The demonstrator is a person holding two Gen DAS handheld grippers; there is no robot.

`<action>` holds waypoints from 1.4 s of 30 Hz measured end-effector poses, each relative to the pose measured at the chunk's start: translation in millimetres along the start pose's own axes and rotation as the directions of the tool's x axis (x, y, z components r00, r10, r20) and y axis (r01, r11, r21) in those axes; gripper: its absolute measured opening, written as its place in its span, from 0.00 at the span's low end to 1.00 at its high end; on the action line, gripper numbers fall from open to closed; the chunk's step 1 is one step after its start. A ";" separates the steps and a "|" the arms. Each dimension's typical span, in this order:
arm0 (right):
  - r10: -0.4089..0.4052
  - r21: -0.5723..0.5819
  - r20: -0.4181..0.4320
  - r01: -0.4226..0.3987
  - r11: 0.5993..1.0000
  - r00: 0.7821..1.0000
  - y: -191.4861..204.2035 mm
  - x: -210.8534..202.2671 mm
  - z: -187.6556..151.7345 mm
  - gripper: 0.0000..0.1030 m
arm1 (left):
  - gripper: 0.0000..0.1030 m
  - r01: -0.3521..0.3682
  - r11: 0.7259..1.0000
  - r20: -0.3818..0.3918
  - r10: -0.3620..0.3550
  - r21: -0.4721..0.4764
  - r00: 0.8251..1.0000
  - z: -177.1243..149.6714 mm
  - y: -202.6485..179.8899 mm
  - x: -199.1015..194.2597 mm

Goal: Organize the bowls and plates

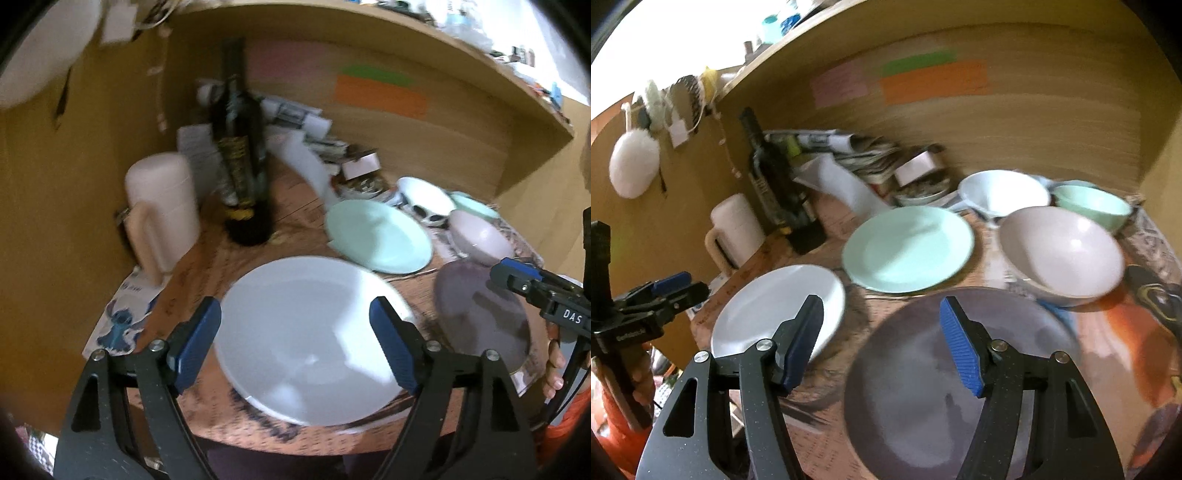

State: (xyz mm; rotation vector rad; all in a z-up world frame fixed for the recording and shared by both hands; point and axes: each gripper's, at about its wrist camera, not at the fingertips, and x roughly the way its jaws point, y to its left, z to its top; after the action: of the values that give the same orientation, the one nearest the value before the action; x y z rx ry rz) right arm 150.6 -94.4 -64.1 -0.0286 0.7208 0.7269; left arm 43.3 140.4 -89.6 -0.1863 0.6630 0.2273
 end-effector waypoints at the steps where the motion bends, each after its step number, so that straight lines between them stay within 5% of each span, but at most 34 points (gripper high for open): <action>1: 0.008 -0.005 -0.008 -0.008 1.000 1.000 4.1 4.3 -0.1 0.60 | 0.81 -0.007 1.000 -0.007 0.007 -0.006 1.000 -3.1 5.8 0.8; 16: 0.032 -0.020 -0.158 -0.035 0.999 0.987 40.9 69.0 -5.7 0.60 | 0.79 -0.012 0.997 -0.103 0.005 -0.070 0.995 -27.2 58.4 39.3; 31: -0.014 -0.039 -0.265 0.004 0.999 0.964 48.3 105.3 -11.4 0.26 | 0.38 0.076 0.992 -0.166 -0.092 -0.104 0.982 -33.0 70.6 62.9; 36: -0.034 -0.053 -0.278 0.020 0.998 0.960 49.6 108.8 -12.6 0.24 | 0.26 0.110 0.988 -0.165 -0.127 -0.107 0.978 -34.0 70.1 63.7; 42: -0.017 -0.018 -0.306 0.012 1.000 0.952 46.8 115.0 -14.9 0.23 | 0.22 0.121 0.988 -0.161 -0.135 -0.097 0.978 -33.7 67.6 64.9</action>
State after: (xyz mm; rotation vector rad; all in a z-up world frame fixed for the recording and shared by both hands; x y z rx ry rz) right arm 172.8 5.7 -135.6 -0.1641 1.0102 0.7222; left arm 55.1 206.6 -162.9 -0.3331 0.8057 0.1168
